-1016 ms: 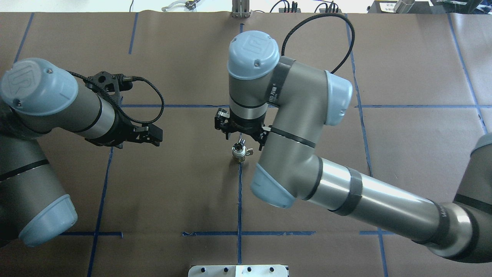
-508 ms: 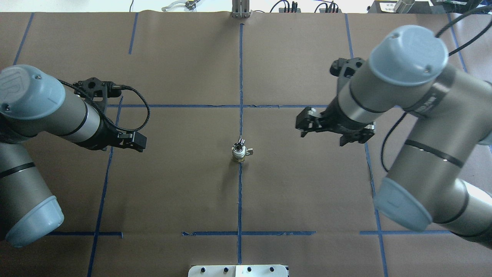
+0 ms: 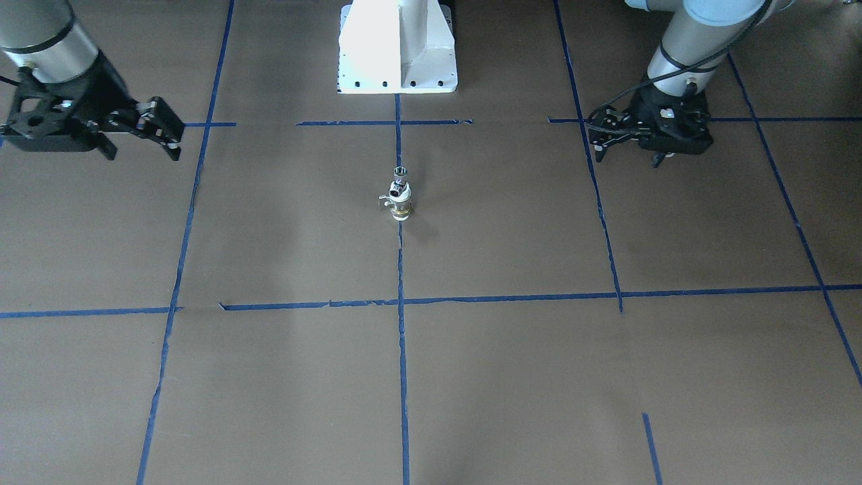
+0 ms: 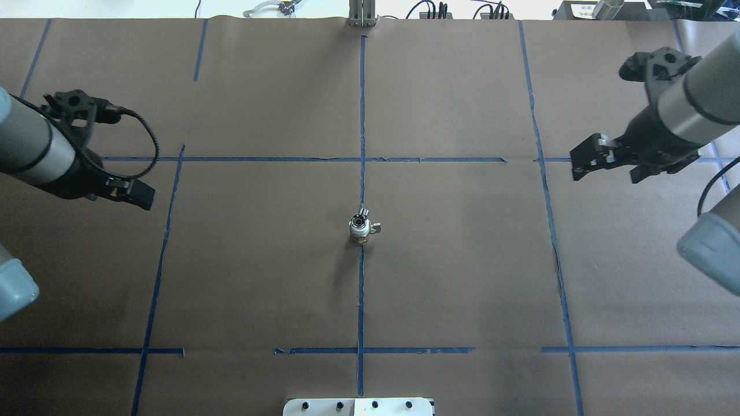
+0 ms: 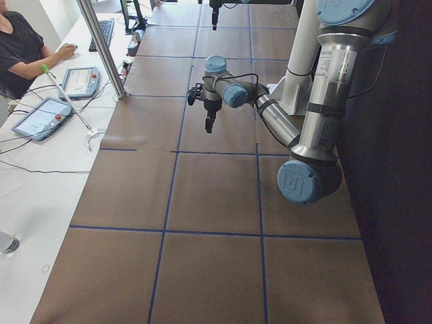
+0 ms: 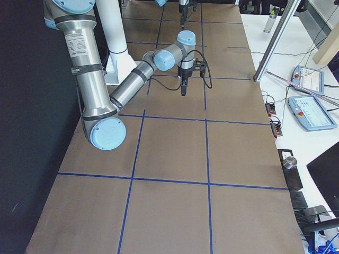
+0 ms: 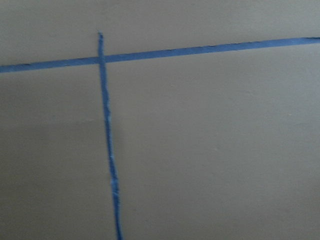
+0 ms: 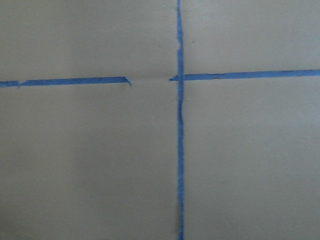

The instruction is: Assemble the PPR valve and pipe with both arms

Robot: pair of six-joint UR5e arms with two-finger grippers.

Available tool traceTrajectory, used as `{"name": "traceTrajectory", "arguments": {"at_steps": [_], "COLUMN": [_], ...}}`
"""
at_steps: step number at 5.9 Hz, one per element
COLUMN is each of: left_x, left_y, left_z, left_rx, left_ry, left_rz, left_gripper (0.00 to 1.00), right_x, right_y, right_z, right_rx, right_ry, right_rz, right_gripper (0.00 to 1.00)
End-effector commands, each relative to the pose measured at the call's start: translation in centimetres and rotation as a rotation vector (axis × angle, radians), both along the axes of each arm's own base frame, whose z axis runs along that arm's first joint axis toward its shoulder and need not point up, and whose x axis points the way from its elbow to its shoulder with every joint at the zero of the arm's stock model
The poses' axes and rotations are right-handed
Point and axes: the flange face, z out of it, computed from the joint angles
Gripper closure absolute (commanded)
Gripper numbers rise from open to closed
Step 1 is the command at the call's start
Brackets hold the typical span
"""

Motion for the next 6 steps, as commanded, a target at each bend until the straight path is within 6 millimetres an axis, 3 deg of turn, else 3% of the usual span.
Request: {"name": "traceTrajectory", "arguments": {"at_steps": [1, 3, 4, 5, 6], "left_x": [-10.8, -20.5, -23.4, -23.7, -24.9], "left_y": [-1.2, -1.9, 0.0, 0.0, 0.9], "left_z": [6.3, 11.7, 13.9, 14.7, 17.1], "left_rx": [0.062, 0.109, 0.094, 0.077, 0.035], "left_ry": [-0.037, 0.004, 0.006, 0.003, -0.005], "left_rz": [0.075, 0.127, 0.131, 0.128, 0.116], "left_gripper": [0.0, 0.0, 0.0, 0.0, 0.0], "right_x": [10.9, 19.5, 22.1, 24.0, 26.8], "right_y": [-0.8, -1.9, -1.9, -2.0, -1.9], "right_z": [9.1, 20.4, 23.6, 27.8, 32.0], "right_rx": [0.058, 0.101, 0.108, 0.106, 0.168], "right_ry": [-0.01, 0.026, 0.007, -0.001, -0.002], "right_rz": [-0.11, -0.214, -0.235, -0.249, -0.245], "right_gripper": [0.0, 0.0, 0.0, 0.0, 0.0]}}
